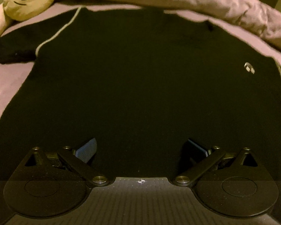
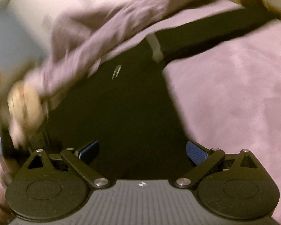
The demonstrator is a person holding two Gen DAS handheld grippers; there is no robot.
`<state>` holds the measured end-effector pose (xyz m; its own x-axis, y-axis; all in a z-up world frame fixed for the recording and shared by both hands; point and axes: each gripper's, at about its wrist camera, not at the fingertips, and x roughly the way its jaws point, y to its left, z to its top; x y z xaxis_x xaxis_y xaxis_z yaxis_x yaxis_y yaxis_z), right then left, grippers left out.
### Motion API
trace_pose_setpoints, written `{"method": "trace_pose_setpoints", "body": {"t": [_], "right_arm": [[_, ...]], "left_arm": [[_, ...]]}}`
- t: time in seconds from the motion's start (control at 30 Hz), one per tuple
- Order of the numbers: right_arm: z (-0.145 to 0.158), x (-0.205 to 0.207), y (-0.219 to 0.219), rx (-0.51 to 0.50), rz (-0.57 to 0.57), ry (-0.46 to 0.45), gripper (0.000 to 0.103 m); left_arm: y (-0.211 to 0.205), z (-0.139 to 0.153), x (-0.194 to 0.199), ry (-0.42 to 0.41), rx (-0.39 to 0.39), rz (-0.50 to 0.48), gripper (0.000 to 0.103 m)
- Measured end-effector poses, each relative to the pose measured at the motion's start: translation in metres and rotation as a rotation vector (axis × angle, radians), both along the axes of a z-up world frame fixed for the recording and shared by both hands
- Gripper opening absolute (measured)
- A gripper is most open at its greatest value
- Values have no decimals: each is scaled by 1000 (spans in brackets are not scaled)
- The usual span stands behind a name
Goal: Fold small clothes
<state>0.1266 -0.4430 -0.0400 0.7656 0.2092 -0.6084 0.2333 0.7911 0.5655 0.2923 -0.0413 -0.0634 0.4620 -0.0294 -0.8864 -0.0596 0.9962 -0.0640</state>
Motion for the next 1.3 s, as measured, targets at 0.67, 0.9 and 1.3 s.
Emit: {"method": "trace_pose_setpoints", "body": {"t": [0.67, 0.9, 1.3], "right_arm": [[-55, 107, -296, 358, -832, -111, 50], [-71, 112, -323, 409, -917, -142, 14], [-3, 116, -265, 437, -720, -320, 11]], "left_arm": [[-10, -9, 14, 161, 54, 212, 103], [-14, -11, 11, 151, 68, 238, 103], [2, -3, 25, 217, 6, 223, 103]]}}
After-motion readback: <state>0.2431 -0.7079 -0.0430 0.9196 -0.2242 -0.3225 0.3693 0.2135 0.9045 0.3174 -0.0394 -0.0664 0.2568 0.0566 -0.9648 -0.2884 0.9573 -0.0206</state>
